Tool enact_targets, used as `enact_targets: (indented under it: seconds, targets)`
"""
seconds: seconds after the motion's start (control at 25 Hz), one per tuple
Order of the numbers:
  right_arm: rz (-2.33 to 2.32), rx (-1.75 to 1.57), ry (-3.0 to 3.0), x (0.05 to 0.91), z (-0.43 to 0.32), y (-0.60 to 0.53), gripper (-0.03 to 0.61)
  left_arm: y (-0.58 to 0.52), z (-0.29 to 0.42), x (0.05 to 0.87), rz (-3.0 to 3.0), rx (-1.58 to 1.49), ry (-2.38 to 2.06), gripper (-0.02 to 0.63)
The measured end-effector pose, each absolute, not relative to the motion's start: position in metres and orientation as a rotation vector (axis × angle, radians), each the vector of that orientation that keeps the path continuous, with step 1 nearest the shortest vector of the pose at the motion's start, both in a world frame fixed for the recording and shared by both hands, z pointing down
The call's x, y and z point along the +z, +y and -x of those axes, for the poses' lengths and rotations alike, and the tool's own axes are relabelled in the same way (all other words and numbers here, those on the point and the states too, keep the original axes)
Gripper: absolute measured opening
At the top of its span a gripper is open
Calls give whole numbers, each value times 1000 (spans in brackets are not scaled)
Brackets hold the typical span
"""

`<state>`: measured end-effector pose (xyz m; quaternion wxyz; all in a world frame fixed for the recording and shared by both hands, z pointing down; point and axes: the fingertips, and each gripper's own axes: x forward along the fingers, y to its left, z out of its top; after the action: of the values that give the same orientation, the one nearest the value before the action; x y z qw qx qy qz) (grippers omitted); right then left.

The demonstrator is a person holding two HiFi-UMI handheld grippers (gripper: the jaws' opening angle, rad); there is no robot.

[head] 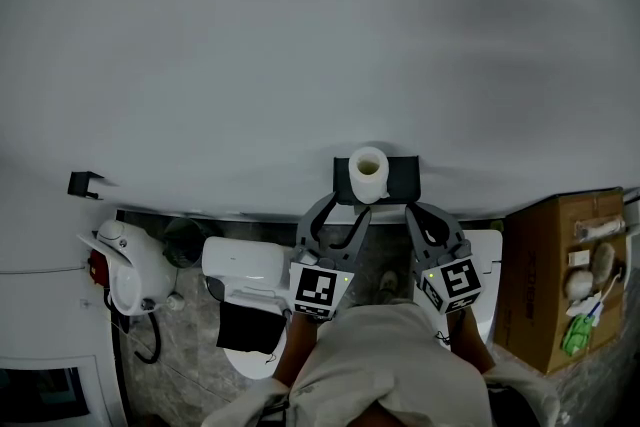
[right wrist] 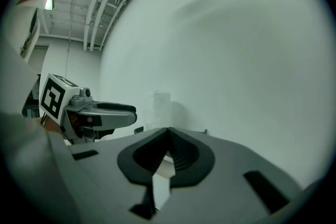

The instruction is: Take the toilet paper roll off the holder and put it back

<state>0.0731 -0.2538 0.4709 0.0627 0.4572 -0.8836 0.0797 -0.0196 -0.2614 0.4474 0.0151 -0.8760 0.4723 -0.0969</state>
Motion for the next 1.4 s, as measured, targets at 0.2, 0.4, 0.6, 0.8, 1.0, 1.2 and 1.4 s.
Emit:
enact_targets:
  seconds: [0.2,0.4,0.6,0.8,1.0,1.2,1.4]
  targets:
    - [-1374,247,-2675,472,-75,-259,-3,-270,14,444,2748,-271,1460,256]
    - [-1361,249,-2685,473,-74,-263,-3,-280,11,446,2762,-282,1456,291]
    - [-1361,255,-2685,474,-76,-267,-3,-286,5,448,2779,-311,1442,313]
    - [-1371,260,-2680,475,-79,-270,-3,-293,-1,451,2796,-345,1420,324]
    - [-1383,263,-2676,475,-82,-272,-3,-298,-7,453,2803,-368,1405,327]
    - [-1394,269,-2669,476,-86,-274,-3,-302,-10,456,2803,-402,1396,328]
    - [-1402,270,-2666,476,-87,-273,-3,-304,-13,460,2799,-435,1397,327]
